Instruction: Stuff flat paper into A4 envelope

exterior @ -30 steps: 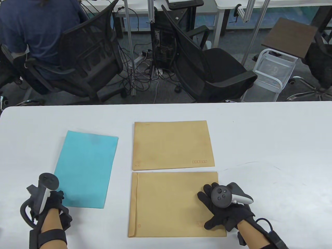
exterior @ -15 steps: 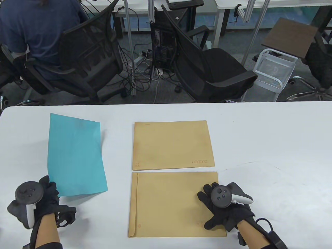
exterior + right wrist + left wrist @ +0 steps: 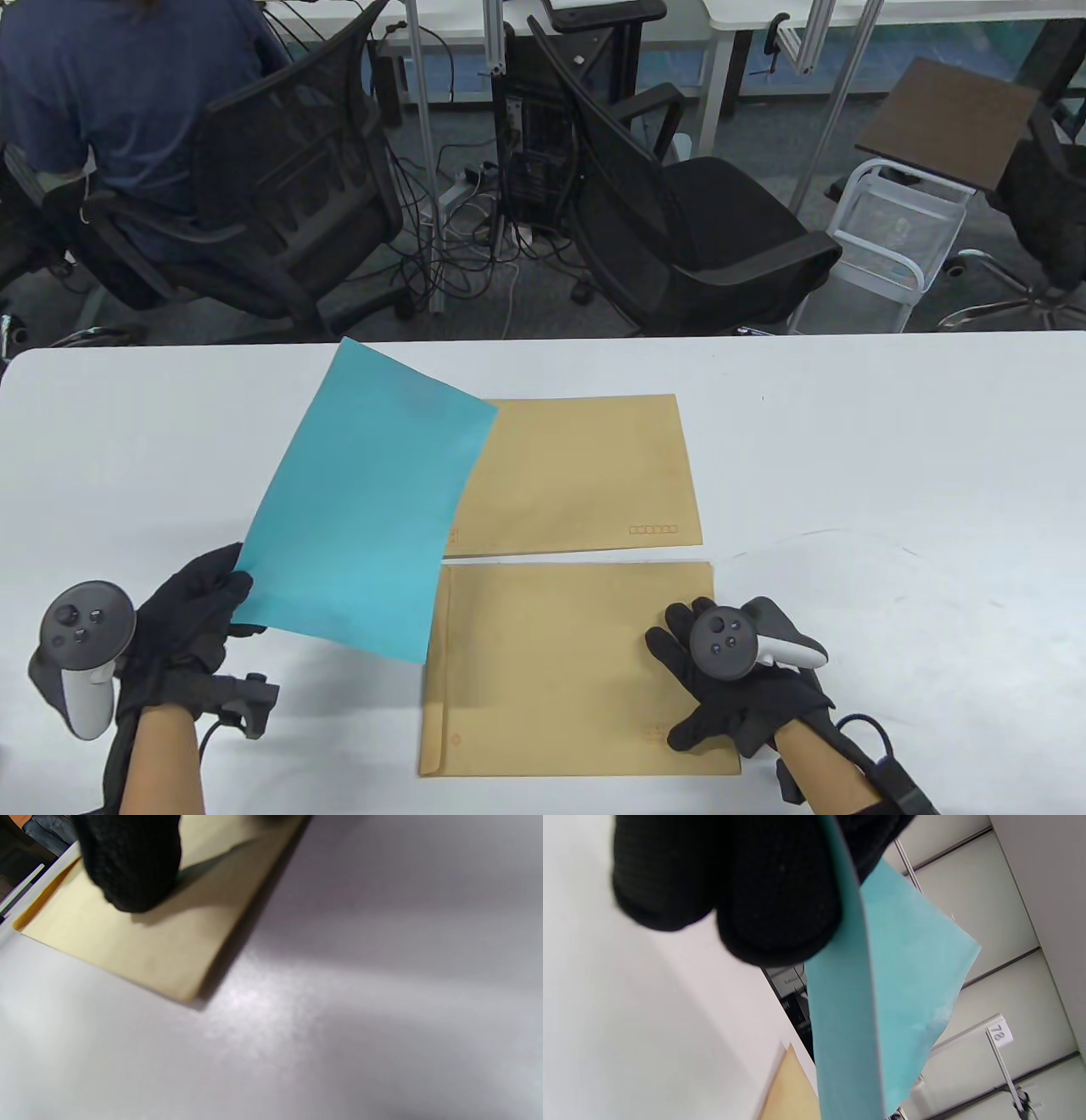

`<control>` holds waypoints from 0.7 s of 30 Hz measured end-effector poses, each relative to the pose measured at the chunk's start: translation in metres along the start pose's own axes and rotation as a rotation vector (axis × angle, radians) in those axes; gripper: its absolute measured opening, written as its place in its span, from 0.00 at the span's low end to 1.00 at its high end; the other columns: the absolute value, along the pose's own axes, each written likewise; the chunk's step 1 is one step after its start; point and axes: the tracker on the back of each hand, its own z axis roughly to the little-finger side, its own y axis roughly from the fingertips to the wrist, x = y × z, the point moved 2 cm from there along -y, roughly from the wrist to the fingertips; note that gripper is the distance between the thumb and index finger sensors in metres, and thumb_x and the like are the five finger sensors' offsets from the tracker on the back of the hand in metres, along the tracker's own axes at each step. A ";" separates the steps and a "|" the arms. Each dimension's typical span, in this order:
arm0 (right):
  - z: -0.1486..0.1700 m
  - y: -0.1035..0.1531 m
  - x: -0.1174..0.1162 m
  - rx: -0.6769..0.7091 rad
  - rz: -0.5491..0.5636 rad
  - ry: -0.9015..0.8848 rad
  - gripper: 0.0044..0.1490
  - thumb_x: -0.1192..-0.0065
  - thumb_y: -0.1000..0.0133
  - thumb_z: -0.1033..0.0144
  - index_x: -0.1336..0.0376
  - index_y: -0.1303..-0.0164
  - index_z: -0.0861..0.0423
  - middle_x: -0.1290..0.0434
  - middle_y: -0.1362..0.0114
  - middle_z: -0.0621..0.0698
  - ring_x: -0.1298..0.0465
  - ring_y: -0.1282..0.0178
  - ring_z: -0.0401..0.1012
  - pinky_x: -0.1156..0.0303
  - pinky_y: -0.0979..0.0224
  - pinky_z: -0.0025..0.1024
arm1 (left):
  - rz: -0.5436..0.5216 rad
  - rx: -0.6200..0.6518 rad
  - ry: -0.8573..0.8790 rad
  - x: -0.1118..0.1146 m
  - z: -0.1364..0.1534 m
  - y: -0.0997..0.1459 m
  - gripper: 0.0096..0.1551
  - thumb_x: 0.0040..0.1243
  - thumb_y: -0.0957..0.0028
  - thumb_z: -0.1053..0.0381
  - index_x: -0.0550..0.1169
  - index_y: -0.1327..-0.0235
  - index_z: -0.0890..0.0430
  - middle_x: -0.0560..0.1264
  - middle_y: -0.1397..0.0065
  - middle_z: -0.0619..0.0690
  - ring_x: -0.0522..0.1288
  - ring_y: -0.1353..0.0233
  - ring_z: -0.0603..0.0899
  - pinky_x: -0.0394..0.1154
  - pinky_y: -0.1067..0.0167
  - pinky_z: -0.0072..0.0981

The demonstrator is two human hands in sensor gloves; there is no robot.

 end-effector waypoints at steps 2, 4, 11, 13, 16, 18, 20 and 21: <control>0.000 0.000 0.000 0.000 0.000 0.000 0.70 0.34 0.44 0.47 0.79 0.19 0.52 0.88 0.22 0.57 0.90 0.28 0.59 0.90 0.39 0.72 | 0.098 0.007 0.050 0.008 -0.003 -0.003 0.23 0.65 0.52 0.59 0.83 0.43 0.59 0.85 0.48 0.63 0.88 0.66 0.53 0.87 0.62 0.41; 0.000 0.000 0.000 0.000 0.000 0.000 0.70 0.34 0.44 0.47 0.79 0.19 0.52 0.88 0.22 0.57 0.90 0.28 0.59 0.90 0.39 0.72 | 0.213 0.010 0.081 0.017 -0.006 -0.005 0.23 0.66 0.52 0.59 0.83 0.43 0.59 0.85 0.48 0.64 0.88 0.66 0.53 0.86 0.62 0.42; 0.000 0.000 0.000 0.000 0.000 -0.002 0.70 0.34 0.44 0.47 0.79 0.19 0.52 0.88 0.22 0.57 0.90 0.28 0.59 0.90 0.39 0.72 | 0.479 0.000 -0.015 0.045 -0.025 -0.011 0.23 0.67 0.51 0.59 0.83 0.42 0.59 0.85 0.46 0.64 0.89 0.64 0.54 0.86 0.60 0.43; 0.000 0.000 0.000 -0.001 -0.001 -0.001 0.70 0.34 0.44 0.47 0.79 0.19 0.52 0.88 0.22 0.57 0.90 0.28 0.59 0.90 0.39 0.72 | 0.567 -0.033 -0.084 0.052 -0.031 -0.012 0.23 0.67 0.51 0.59 0.83 0.42 0.60 0.85 0.46 0.65 0.89 0.64 0.54 0.86 0.60 0.44; 0.000 0.000 0.000 -0.001 0.000 -0.002 0.70 0.34 0.44 0.47 0.79 0.19 0.52 0.88 0.22 0.57 0.90 0.28 0.59 0.90 0.39 0.72 | 0.612 -0.075 -0.205 0.058 -0.041 -0.015 0.23 0.67 0.51 0.60 0.83 0.42 0.59 0.85 0.46 0.64 0.88 0.64 0.55 0.85 0.59 0.45; 0.000 -0.001 0.000 -0.001 -0.001 -0.002 0.70 0.34 0.44 0.47 0.79 0.19 0.52 0.87 0.22 0.56 0.90 0.28 0.59 0.90 0.39 0.72 | 0.634 -0.103 -0.292 0.062 -0.049 -0.018 0.23 0.67 0.51 0.60 0.83 0.41 0.59 0.85 0.47 0.65 0.88 0.64 0.55 0.85 0.58 0.46; 0.000 0.000 0.000 -0.003 0.000 0.000 0.70 0.34 0.44 0.47 0.79 0.19 0.52 0.87 0.22 0.56 0.90 0.28 0.59 0.89 0.39 0.72 | 0.638 -0.142 -0.392 0.066 -0.060 -0.021 0.23 0.67 0.51 0.61 0.83 0.41 0.60 0.84 0.47 0.66 0.88 0.64 0.56 0.84 0.59 0.46; 0.000 0.000 0.000 -0.003 0.000 0.000 0.70 0.34 0.44 0.47 0.79 0.19 0.52 0.87 0.22 0.56 0.90 0.28 0.59 0.89 0.39 0.72 | 0.635 -0.145 -0.434 0.067 -0.064 -0.022 0.23 0.67 0.50 0.61 0.83 0.41 0.60 0.84 0.47 0.66 0.88 0.64 0.55 0.85 0.59 0.46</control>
